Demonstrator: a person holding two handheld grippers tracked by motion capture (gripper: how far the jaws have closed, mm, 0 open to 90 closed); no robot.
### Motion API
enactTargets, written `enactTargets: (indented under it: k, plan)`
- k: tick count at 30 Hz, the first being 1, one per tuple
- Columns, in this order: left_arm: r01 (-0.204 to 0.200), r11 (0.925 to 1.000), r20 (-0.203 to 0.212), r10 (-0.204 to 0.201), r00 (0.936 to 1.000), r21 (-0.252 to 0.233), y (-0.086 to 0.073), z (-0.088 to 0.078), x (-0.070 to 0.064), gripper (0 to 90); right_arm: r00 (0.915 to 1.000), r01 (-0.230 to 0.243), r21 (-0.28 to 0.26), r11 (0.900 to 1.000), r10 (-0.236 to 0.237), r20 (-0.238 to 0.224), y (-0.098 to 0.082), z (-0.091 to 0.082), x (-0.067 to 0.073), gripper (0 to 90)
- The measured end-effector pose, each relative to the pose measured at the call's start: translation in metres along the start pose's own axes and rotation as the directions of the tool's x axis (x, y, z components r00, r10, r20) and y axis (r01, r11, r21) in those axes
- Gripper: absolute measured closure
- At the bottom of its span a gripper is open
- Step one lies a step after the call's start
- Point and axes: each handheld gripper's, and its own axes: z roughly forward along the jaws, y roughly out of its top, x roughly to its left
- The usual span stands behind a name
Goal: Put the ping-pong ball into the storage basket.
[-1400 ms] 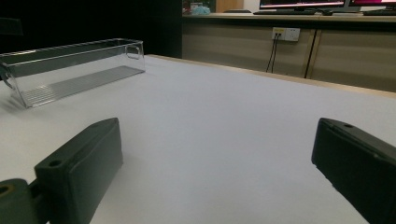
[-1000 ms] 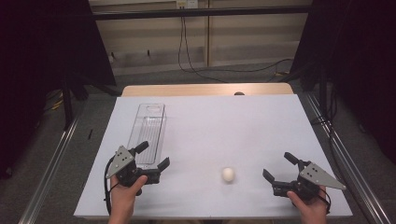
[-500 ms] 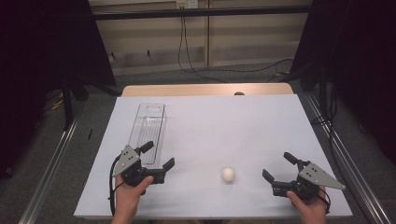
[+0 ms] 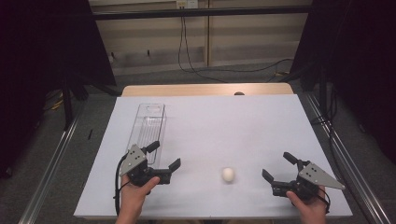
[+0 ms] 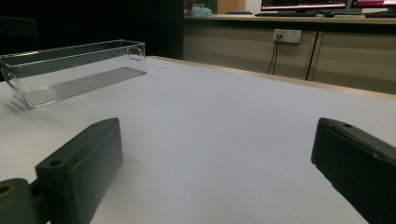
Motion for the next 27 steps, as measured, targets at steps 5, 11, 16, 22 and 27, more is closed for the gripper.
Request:
enactTargets:
  k: [5, 11, 16, 22, 27]
  plan:
    - [-0.016, 0.9997, 0.014, 0.015, 0.9998, 0.018, 0.0, 0.002, 0.0, 1.2, 1.0, -0.001, 0.001, 1.0, 0.001, 0.0, 0.0, 0.001, 0.0, 1.7]
    - [-0.022, 0.999, 0.022, 0.021, 0.9995, 0.04, 0.0, 0.005, -0.003, 1.1, 1.0, -0.002, -0.004, 1.0, 0.002, -0.005, 0.0, 0.002, 0.001, 1.7]
    - [-0.01, 0.9991, 0.037, 0.008, 0.9993, 0.041, -0.001, 0.009, -0.008, 1.1, 0.9999, 0.008, 0.004, 1.0, -0.007, -0.01, 0.0, 0.002, 0.001, 1.7]
    - [-0.03, 0.9966, 0.048, 0.026, 0.9985, 0.077, -0.003, 0.015, -0.01, 1.2, 0.9999, 0.013, 0.0, 1.0, -0.013, -0.002, 0.001, 0.001, 0.0, 1.7]
    - [-0.005, 0.9976, 0.048, 0.001, 0.9988, 0.069, -0.006, 0.022, -0.015, 1.3, 1.0, 0.007, -0.005, 1.0, -0.007, 0.003, 0.001, 0.001, 0.0, 1.7]
